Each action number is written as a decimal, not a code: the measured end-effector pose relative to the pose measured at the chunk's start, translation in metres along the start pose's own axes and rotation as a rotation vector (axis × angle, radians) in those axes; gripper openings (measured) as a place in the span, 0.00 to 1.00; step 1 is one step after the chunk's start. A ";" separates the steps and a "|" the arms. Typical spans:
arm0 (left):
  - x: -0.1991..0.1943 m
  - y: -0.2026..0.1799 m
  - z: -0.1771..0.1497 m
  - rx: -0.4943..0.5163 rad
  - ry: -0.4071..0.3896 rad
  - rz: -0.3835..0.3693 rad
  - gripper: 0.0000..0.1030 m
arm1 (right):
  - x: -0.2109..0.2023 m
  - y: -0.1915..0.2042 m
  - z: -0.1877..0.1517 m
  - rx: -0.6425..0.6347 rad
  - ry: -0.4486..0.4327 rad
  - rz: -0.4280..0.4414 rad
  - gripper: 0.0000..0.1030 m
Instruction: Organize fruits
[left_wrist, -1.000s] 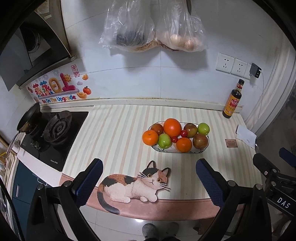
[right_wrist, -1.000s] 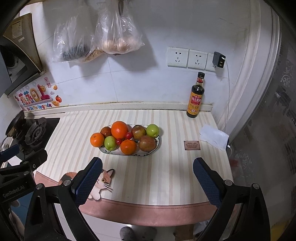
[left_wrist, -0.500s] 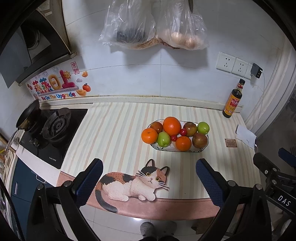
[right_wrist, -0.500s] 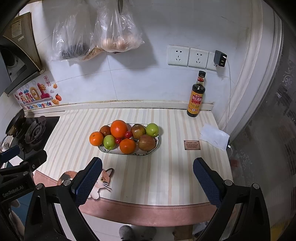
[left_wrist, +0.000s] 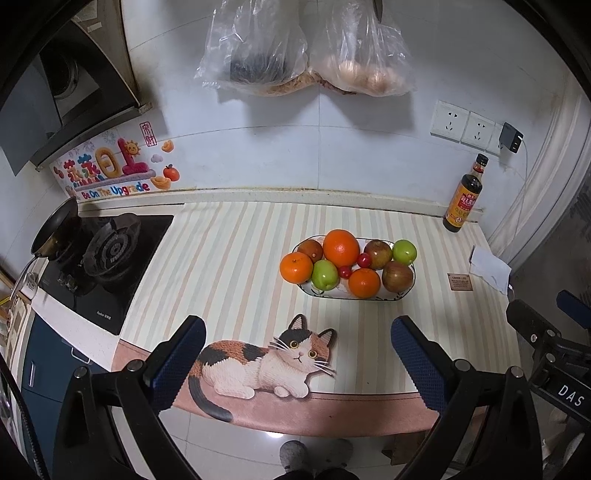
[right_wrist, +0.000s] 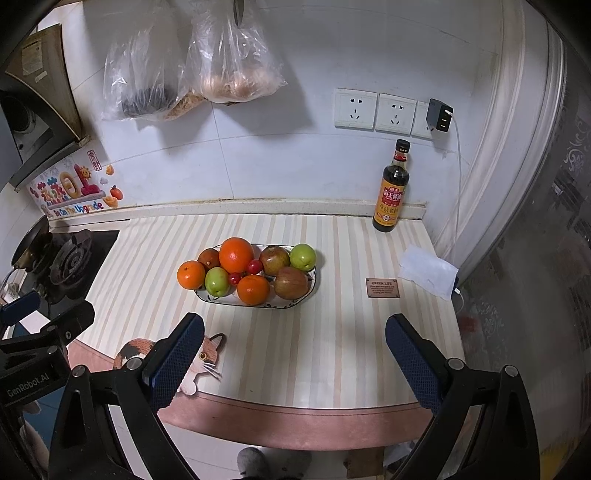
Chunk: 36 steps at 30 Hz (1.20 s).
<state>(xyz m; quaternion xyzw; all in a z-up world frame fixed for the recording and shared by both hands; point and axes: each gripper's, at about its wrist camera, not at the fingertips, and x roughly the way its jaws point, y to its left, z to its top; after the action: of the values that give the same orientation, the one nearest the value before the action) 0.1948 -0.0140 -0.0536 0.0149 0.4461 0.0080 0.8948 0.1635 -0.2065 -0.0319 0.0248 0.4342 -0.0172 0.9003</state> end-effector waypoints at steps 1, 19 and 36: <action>0.000 0.000 0.000 0.000 -0.001 0.001 1.00 | 0.000 0.000 0.000 -0.001 0.001 0.000 0.98; -0.003 0.001 0.000 0.004 -0.012 0.003 1.00 | 0.000 0.003 -0.005 -0.008 0.005 0.016 0.98; -0.007 0.003 -0.004 0.002 -0.016 0.004 1.00 | -0.002 0.003 -0.006 -0.006 0.006 0.013 0.98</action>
<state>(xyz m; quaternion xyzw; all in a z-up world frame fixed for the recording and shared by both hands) 0.1876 -0.0107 -0.0500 0.0170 0.4390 0.0093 0.8983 0.1575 -0.2030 -0.0337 0.0248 0.4366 -0.0099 0.8993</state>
